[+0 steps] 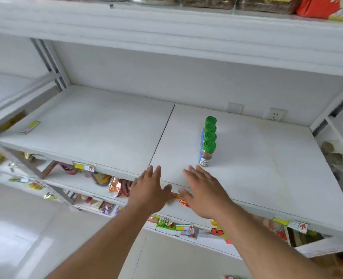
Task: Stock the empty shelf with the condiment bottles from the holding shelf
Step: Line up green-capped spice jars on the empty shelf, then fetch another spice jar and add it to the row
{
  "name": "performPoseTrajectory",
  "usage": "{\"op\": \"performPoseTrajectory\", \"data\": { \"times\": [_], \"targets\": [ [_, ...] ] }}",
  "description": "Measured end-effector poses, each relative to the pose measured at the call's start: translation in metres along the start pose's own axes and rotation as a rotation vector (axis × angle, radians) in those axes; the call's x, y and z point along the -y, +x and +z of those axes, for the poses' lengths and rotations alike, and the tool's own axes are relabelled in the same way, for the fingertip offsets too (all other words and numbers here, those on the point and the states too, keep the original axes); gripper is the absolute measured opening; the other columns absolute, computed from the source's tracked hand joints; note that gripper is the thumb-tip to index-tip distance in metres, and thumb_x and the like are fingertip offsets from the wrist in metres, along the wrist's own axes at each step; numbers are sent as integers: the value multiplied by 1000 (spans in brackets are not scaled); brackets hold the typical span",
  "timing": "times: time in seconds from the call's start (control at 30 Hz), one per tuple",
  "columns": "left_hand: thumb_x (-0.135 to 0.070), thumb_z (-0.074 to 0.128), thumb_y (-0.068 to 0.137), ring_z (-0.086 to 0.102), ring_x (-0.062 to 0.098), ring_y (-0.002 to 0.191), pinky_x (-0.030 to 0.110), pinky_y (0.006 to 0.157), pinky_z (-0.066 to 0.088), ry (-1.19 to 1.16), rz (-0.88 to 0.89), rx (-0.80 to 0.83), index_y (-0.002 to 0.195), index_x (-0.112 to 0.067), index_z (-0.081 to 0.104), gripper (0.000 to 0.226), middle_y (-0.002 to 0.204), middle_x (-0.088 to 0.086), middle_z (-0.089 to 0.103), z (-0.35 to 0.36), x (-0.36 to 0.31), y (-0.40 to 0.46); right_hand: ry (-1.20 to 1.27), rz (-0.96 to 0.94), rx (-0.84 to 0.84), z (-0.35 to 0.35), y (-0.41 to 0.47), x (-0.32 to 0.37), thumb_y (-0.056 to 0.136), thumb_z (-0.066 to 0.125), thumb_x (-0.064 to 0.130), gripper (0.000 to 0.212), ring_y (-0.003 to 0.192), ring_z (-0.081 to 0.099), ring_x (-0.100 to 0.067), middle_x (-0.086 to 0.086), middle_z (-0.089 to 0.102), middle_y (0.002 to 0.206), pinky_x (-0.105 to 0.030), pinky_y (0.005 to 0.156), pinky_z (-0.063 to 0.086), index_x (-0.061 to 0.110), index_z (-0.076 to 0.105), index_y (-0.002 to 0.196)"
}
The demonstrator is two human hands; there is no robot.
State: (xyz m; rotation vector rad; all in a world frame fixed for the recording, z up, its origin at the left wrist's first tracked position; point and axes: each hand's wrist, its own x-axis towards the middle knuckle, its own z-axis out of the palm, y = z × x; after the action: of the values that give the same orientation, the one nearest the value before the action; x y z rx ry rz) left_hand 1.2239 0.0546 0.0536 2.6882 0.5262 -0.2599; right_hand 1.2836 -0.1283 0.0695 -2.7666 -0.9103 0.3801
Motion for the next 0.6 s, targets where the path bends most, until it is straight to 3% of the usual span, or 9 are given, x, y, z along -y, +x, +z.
{"op": "performPoseTrajectory", "data": {
  "times": [0.17, 0.4, 0.6],
  "targets": [
    [-61, 42, 96, 20, 29, 155, 53, 124, 21, 31, -185, -74, 162, -29, 16, 78, 171, 2, 16, -6, 25, -61, -247, -192, 96, -3, 2, 24, 102, 27, 63, 76, 159, -8, -25, -3, -1, 173, -46, 128, 4, 24, 7, 165],
    [-62, 45, 97, 25, 28, 154, 44, 121, 30, -59, -442, -93, 163, -31, 15, 79, 171, 1, 17, 21, 21, -166, -251, -432, 196, 7, -37, 37, 100, 26, 67, 80, 158, -14, -21, 0, -8, 173, -43, 128, 0, 26, 2, 165],
    [-66, 40, 98, 20, 27, 156, 43, 123, 26, -124, -676, -83, 164, -29, 11, 80, 172, 1, 12, 61, 4, -259, -245, -625, 296, 36, -90, 54, 98, 23, 70, 82, 158, -13, -20, 1, -9, 173, -45, 127, 3, 28, 2, 164]
  ]
}}
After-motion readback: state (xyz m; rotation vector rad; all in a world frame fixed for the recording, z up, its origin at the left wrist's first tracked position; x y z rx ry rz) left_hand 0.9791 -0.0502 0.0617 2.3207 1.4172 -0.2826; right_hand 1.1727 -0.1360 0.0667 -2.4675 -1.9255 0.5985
